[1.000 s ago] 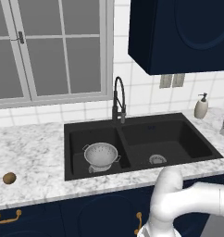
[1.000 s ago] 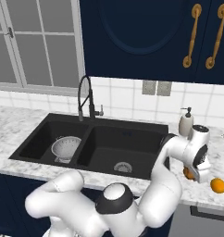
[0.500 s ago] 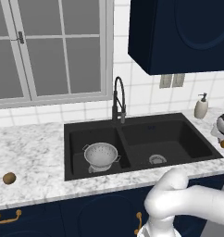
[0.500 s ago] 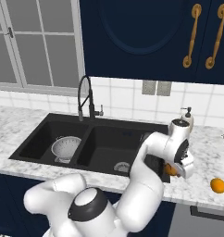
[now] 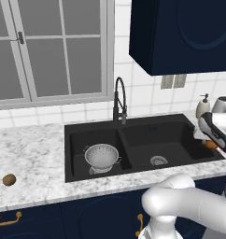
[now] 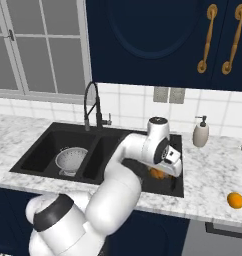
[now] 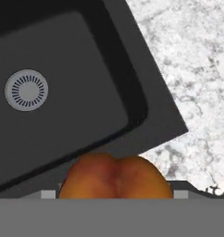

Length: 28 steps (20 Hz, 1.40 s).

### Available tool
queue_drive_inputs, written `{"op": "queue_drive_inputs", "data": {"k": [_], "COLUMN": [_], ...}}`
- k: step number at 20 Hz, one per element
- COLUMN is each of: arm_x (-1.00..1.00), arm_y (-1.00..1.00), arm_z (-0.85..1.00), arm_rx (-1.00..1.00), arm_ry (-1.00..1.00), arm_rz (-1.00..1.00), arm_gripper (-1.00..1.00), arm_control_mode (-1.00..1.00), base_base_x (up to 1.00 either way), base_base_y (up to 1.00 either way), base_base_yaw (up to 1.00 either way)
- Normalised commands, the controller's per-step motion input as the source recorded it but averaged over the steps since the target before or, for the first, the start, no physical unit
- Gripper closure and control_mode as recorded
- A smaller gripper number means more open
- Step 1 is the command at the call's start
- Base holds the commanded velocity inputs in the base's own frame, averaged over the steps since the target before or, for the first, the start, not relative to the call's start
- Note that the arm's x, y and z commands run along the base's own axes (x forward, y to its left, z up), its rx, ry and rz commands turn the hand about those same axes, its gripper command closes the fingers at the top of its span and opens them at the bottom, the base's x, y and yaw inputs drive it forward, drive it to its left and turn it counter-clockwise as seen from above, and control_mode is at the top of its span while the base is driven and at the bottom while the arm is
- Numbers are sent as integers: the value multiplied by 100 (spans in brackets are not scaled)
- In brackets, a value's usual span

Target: Put the colander in the sink, put the peach, kiwi, orange in the colander, and turn on the sink faucet and pour water over the colander.

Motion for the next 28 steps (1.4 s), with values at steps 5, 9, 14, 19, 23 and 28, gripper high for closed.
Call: {"op": "queue_drive_inputs", "data": {"k": [5,9,14,19,23,28], "arm_x": [-19,-14,-2,0,0,0], "arm_y": [100,100,100,100,100,100], "arm_z": [16,18,24,20,15,10], "arm_rx": [-10,-5,0,0,0,0], "arm_ry": [-20,-17,-2,0,-6,-6], "arm_rz": [40,30,24,20,11,2], "arm_gripper": [100,100,100,100,100,100], "arm_control_mode": [-100,-100,-100,-100,-100,-100], "base_base_x": [0,0,0,0,0,0], "base_base_y": [0,0,0,0,0,0], "base_base_yaw": [0,0,0,0,0,0]}}
